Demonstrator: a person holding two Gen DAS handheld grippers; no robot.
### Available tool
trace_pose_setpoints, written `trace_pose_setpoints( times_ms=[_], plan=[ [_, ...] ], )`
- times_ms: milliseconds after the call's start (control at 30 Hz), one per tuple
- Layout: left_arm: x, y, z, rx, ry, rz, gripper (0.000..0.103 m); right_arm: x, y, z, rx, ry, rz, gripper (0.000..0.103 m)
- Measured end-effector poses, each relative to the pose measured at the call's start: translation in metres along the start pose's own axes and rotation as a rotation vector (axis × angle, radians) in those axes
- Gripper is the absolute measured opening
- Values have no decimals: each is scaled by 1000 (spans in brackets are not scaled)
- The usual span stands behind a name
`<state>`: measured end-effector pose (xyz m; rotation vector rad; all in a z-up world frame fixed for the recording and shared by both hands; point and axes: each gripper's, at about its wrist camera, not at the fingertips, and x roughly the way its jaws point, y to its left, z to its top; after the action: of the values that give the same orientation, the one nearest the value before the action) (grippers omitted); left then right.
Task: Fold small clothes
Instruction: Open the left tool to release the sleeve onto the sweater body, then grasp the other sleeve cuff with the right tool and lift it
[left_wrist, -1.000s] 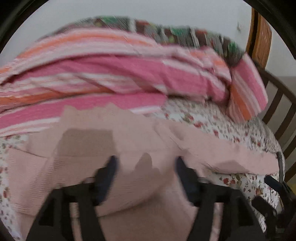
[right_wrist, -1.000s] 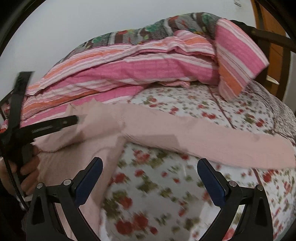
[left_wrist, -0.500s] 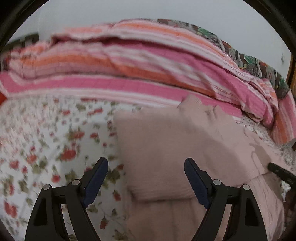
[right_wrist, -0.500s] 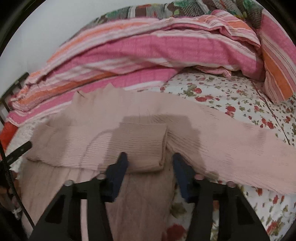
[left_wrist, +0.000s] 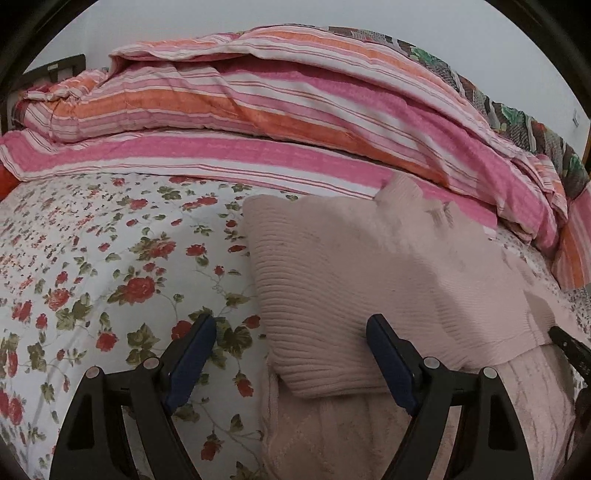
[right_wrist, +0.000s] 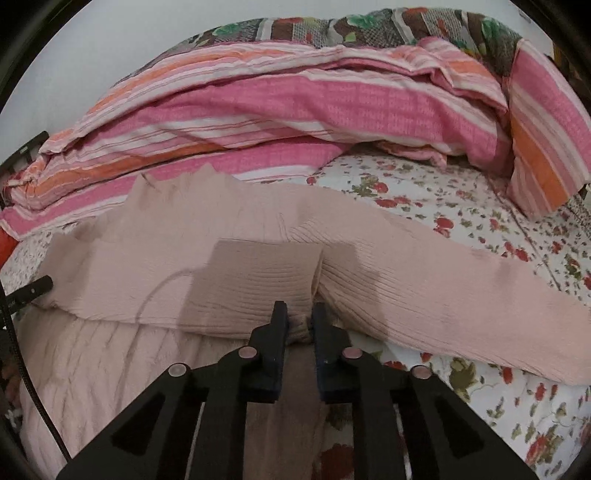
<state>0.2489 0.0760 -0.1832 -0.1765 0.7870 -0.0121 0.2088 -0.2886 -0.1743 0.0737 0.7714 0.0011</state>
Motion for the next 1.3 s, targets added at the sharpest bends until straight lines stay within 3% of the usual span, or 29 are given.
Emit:
trace_pose_setpoints(
  times_ms=[100,133,167,367,567,833,933,1100,1300],
  plan=[
    [0,0,0,4,-1,9,82,-11,-5,-4,11,-5,-8,31],
    [0,0,0,5,-2,11,82,-13,-7,-5,12,-3,-19,40],
    [0,0,0,7,-2,13,82,-17,-9,-8,9,-3,-26,42],
    [-1,-2,0,13,-8,23,82,-45,-36,-20,7,-28,-60,46],
    [-1,-5,-1,28,-13,35,82,-72,-91,-29,57,-62,-173,49],
    [1,-5,-1,34,-4,45,82,-106,-182,-57,238,-80,-276,59],
    [2,-5,-2,36,-2,47,82,-116,-211,-72,311,-98,-292,66],
    [1,-5,-2,33,-10,46,82,-113,-250,-85,383,-88,-274,66],
    [4,-7,-2,44,0,60,82,-109,-270,-92,429,-115,-216,66]
  ],
)
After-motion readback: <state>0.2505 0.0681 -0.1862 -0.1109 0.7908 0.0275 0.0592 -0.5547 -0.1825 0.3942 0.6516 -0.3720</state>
